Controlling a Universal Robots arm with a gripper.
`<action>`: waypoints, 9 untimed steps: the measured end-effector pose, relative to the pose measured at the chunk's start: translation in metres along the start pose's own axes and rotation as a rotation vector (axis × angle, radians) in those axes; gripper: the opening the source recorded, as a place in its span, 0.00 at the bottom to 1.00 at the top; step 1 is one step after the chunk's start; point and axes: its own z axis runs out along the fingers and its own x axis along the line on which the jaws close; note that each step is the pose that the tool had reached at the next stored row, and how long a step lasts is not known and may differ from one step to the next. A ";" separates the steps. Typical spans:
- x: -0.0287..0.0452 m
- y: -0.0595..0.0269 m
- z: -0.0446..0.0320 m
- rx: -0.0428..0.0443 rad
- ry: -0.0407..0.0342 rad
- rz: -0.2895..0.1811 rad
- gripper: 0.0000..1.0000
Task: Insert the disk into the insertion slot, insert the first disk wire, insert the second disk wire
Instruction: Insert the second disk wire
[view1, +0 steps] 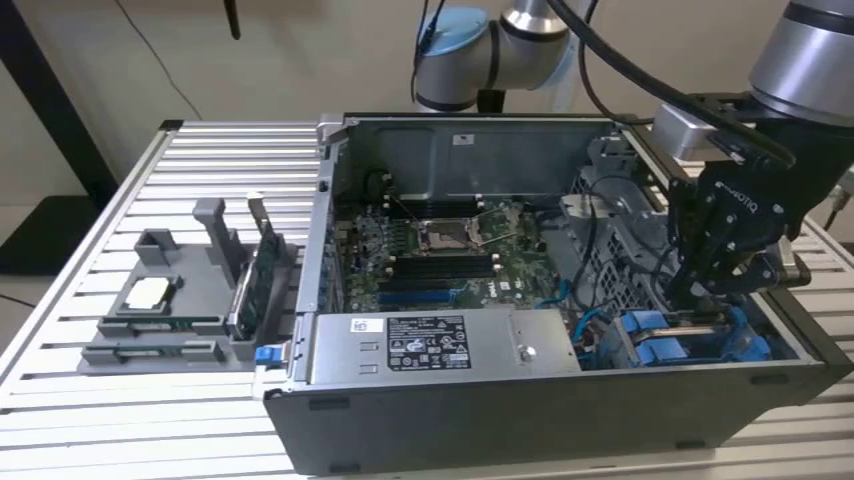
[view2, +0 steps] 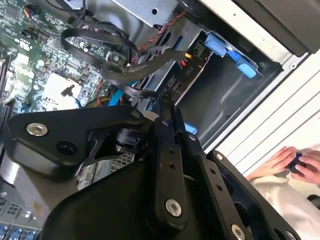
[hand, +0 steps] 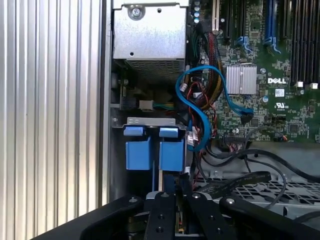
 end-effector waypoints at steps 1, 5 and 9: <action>0.0000 -0.0001 -0.0001 0.0000 0.0003 0.000 0.15; -0.0001 -0.0005 -0.0002 -0.0002 0.0009 0.000 0.15; -0.0001 -0.0024 -0.0002 -0.0015 0.0018 0.000 0.15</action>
